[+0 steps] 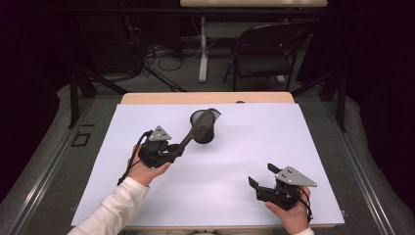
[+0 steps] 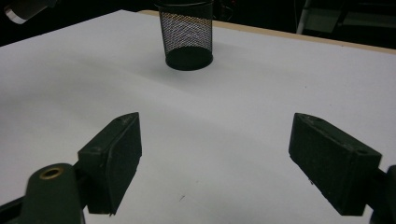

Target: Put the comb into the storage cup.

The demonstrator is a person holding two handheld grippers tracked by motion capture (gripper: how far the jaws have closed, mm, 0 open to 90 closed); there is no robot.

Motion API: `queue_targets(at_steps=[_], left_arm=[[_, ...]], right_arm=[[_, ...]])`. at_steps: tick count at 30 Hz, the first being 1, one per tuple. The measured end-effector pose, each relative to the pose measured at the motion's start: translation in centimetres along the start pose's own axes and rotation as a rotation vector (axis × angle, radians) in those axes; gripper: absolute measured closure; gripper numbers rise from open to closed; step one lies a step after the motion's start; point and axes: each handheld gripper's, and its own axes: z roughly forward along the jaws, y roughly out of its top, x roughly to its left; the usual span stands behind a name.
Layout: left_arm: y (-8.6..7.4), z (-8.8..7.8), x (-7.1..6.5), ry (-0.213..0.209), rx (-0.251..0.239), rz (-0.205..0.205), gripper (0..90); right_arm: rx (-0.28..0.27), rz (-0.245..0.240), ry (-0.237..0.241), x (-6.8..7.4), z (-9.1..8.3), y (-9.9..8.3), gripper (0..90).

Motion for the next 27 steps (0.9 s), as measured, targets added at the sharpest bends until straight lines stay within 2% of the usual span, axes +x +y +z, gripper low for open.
queue_targets(at_steps=[2, 8, 12, 13, 17, 19, 27], left_arm=[[0.0, 0.1, -0.1, 0.007, -0.024, -0.013, 72.4], [0.3, 0.5, -0.1, 0.026, -0.063, -0.046, 72.5], [0.4, 0.6, -0.1, 0.035, -0.074, -0.062, 72.4], [0.4, 0.7, 0.0, 0.041, -0.087, -0.082, 72.5], [0.4, 0.8, 0.2, 0.050, -0.098, -0.111, 72.4], [0.2, 1.2, 0.3, 0.060, -0.114, -0.145, 72.5], [0.2, 2.0, 0.2, 0.083, -0.156, -0.168, 72.4]], right_arm=[[0.015, 0.001, 0.003, 0.1, 0.2, 0.1, 17.2], [0.048, 0.043, 0.042, 0.2, 1.0, 0.6, 17.1], [0.076, 0.068, 0.049, 0.1, 1.6, 1.1, 17.1], [0.094, 0.094, 0.060, 0.0, 2.0, 1.3, 17.1], [0.105, 0.126, 0.071, -0.2, 2.5, 1.8, 17.1], [0.108, 0.160, 0.095, -0.4, 3.1, 2.7, 17.1], [0.146, 0.183, 0.139, -0.5, 4.3, 4.7, 17.0]])
